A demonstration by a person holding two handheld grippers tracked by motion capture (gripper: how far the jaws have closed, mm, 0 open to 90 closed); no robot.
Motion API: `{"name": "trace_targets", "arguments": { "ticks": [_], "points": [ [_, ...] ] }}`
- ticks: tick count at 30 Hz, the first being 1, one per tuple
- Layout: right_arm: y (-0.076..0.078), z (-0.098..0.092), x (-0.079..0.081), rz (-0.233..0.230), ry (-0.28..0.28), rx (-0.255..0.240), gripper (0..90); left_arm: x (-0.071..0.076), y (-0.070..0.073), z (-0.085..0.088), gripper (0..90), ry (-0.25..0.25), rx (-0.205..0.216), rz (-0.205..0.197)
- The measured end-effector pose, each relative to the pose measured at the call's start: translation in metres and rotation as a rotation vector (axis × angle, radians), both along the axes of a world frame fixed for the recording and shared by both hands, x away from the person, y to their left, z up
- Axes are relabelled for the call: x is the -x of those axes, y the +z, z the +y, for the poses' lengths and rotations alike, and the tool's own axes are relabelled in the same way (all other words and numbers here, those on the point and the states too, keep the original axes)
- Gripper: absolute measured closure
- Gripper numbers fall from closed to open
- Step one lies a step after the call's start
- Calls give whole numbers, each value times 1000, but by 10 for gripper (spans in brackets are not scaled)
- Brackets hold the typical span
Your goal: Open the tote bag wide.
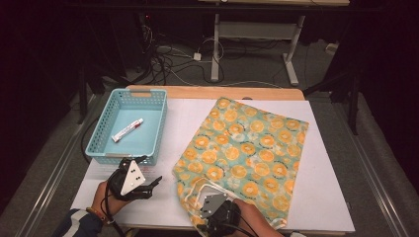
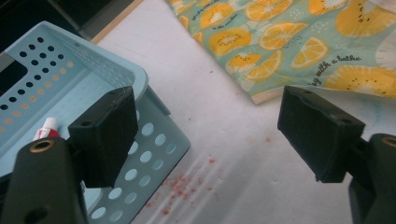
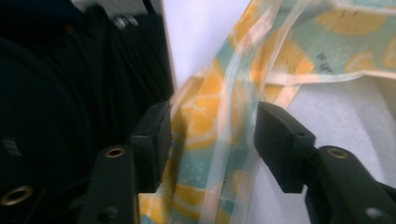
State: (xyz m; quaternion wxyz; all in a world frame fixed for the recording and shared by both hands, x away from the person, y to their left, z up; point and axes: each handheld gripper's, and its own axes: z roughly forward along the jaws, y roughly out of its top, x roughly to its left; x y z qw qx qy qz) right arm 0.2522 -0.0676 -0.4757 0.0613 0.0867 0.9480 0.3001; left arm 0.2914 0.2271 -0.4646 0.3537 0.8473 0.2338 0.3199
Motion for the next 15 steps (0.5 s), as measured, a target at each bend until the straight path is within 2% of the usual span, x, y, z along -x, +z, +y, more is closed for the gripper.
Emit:
{"name": "trace_targets", "arguments": {
  "ticks": [1,2,3,5,9,11,13,14,15],
  "points": [
    [0,0,0,0,0,0,578,0,0,0,196,0,0,-1],
    [2,-1,-1,-25,-17,2,782,0,0,0,196,1,0,0],
    [2,-1,-1,-25,-17,2,782,0,0,0,196,1,2,-1],
    [3,-3,-3,-28,-19,-9,872,0,0,0,196,0,-2,1],
    [14,-10,-6,-86,-77,-66,880,0,0,-1,196,-2,-7,0],
    [25,-17,-12,-122,-123,-114,881,0,0,0,196,-2,-6,1],
    [34,-26,-18,-139,-159,-157,880,-1,-1,0,196,-1,-6,3],
    [43,-35,-24,-176,-207,-184,880,-1,-1,0,196,-1,-7,3],
    [43,-35,-24,-176,-207,-184,880,-1,-1,0,196,-1,-9,4]
  ]
}}
